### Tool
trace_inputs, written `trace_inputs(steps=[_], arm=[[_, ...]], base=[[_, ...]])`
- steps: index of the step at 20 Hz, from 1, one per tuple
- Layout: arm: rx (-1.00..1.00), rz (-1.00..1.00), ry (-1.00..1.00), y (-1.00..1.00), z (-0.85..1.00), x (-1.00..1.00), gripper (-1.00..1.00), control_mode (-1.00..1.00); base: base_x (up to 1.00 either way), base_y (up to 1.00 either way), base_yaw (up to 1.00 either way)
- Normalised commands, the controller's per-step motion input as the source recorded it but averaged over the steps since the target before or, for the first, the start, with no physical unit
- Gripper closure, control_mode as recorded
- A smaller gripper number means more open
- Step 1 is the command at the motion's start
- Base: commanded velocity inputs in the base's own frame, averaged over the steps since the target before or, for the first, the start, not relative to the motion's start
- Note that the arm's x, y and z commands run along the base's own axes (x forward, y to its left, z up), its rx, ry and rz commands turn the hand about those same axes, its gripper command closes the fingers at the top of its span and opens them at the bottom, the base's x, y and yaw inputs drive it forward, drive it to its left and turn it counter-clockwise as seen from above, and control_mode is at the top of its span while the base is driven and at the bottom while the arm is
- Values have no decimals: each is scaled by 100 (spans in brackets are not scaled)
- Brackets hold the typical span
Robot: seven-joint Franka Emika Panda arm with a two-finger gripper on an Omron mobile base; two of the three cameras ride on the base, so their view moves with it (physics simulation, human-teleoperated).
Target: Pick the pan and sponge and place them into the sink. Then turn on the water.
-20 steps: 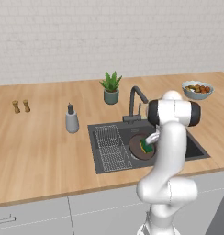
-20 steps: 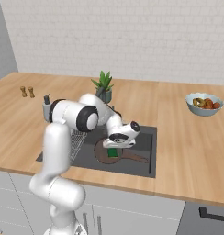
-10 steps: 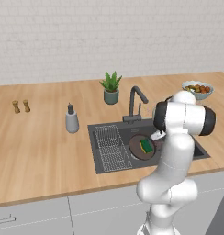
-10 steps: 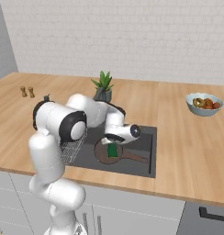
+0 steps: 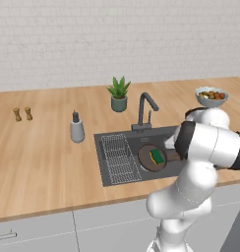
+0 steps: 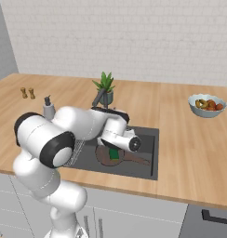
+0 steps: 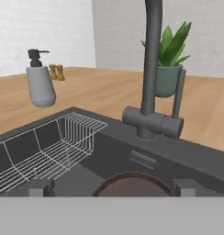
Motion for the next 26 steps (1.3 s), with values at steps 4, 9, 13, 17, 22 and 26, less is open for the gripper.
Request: trace_inputs(steps=[4, 9, 13, 17, 22, 26], arm=[[10, 0, -21, 0, 87, 0, -100, -100], [9, 0, -13, 2, 47, 0, -100, -100], [5, -2, -19, 16, 2, 3, -100, -100], [0, -7, -8, 31, 0, 49, -100, -100], [3, -1, -2, -3, 0, 40, -100, -100], [12, 0, -6, -25, 0, 22, -100, -100]], base=[[0, 0, 0], [0, 0, 0], [0, 0, 0], [0, 0, 0], [0, 0, 0], [0, 0, 0]])
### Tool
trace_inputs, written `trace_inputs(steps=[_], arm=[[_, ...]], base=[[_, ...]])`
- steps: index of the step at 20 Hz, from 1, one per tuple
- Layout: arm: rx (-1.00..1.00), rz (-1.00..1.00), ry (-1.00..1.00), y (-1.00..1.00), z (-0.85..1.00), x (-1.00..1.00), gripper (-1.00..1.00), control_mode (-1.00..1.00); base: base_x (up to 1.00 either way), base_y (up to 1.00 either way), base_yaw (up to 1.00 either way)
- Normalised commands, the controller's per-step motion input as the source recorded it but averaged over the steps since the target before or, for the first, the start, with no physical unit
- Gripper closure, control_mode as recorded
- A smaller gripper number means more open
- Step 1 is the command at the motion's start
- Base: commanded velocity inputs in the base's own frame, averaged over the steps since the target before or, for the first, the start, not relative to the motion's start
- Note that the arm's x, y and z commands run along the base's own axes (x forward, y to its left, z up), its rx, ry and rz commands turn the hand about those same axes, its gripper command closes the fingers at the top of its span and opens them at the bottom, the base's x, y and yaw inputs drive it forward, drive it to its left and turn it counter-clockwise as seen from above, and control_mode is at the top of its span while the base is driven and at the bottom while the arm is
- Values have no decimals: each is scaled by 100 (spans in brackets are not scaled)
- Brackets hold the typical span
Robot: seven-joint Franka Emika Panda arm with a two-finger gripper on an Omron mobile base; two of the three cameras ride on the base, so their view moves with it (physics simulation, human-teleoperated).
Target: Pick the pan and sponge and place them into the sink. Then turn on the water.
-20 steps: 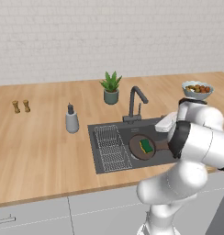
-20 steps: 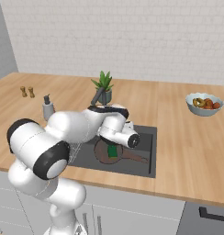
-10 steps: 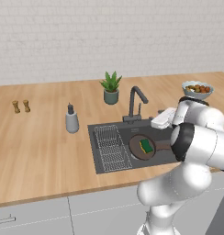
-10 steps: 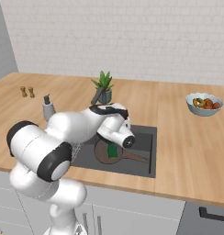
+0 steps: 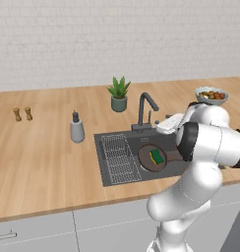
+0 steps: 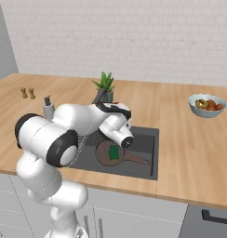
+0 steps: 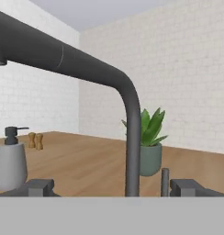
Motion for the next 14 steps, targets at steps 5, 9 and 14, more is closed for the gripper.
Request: trace_inputs(steps=[5, 9, 14], arm=[[3, 0, -2, 0, 0, 35, -100, -100], [0, 0, 0, 0, 0, 42, -100, -100], [0, 0, 0, 0, 0, 50, -100, -100]], base=[[0, 0, 0], [0, 0, 0], [0, 0, 0]])
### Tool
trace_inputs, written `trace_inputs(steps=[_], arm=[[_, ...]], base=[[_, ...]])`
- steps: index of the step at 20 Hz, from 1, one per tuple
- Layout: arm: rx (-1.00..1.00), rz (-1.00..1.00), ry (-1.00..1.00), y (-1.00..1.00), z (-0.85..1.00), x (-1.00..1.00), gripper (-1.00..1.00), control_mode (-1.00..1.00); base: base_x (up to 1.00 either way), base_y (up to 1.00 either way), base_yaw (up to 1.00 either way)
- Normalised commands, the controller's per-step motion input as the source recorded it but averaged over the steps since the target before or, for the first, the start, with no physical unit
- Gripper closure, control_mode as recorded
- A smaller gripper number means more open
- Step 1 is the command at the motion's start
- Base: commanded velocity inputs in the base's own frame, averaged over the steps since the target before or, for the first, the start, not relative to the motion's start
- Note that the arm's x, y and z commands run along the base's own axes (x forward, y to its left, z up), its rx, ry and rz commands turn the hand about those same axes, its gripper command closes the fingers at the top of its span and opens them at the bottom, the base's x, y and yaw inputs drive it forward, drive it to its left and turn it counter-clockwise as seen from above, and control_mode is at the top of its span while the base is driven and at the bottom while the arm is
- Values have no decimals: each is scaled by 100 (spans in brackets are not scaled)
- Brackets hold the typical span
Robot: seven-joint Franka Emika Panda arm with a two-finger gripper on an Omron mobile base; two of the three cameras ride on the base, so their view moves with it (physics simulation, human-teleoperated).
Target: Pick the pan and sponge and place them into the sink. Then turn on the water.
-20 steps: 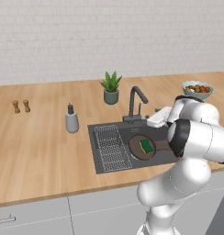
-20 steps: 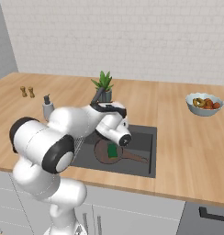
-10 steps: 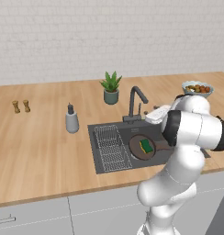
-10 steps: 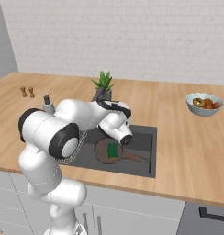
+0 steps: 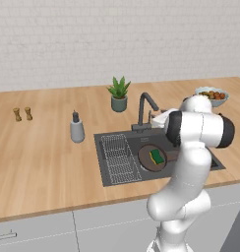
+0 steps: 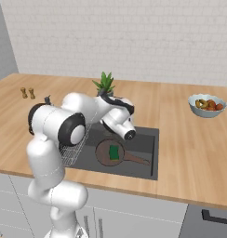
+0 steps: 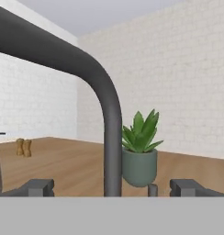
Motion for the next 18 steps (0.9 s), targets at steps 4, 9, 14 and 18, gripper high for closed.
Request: trace_inputs(steps=[4, 9, 14, 18], arm=[[0, 0, 1, 0, -6, 47, -100, -100], [0, 0, 3, 0, -21, 50, -100, -100], [0, 0, 9, 0, -43, 61, -100, -100], [0, 0, 2, 0, -36, 46, -100, -100]], base=[[0, 0, 0], [0, 0, 0], [0, 0, 0], [0, 0, 0]])
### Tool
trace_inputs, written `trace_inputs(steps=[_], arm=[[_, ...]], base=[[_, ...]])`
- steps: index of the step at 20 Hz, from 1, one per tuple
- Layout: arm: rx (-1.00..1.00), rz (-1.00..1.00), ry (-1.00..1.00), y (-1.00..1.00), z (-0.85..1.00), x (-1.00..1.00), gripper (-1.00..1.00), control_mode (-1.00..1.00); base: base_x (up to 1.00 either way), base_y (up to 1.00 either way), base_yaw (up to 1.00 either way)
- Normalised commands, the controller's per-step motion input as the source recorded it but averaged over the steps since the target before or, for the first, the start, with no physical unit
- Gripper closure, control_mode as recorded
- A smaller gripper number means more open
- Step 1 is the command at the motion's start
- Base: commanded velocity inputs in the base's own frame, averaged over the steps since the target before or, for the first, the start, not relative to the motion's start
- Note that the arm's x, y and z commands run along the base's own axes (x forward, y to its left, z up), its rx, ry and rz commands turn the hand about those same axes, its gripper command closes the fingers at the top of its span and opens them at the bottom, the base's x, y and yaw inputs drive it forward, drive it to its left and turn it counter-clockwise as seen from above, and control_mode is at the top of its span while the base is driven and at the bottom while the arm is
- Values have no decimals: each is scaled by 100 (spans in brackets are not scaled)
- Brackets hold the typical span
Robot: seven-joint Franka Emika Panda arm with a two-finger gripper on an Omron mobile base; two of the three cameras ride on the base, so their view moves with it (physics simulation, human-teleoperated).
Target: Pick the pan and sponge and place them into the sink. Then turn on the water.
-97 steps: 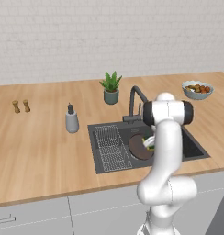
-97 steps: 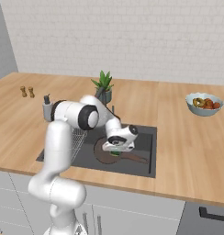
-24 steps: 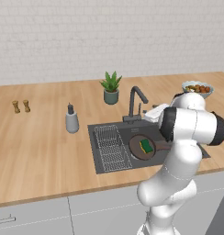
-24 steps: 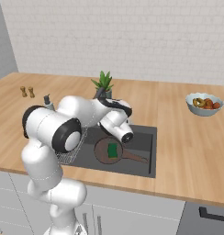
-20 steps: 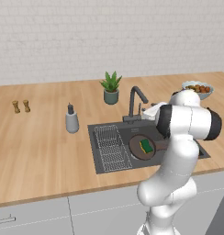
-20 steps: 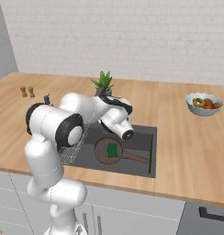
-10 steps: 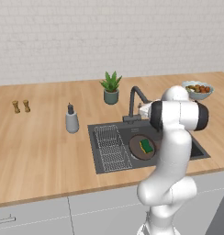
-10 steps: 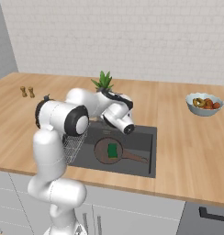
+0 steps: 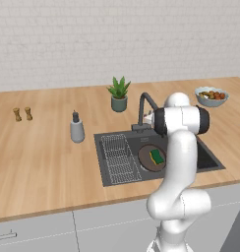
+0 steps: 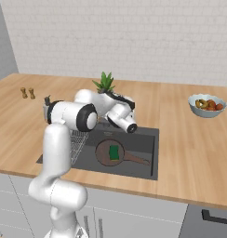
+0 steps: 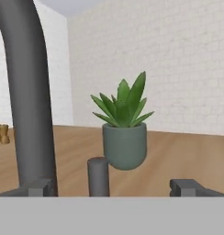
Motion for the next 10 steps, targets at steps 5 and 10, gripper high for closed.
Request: trace_inputs(steps=[5, 10], arm=[[1, 0, 0, -2, -26, 35, -100, -100], [1, 0, 0, -3, -25, 39, 100, -100]], base=[[0, 0, 0], [0, 0, 0]])
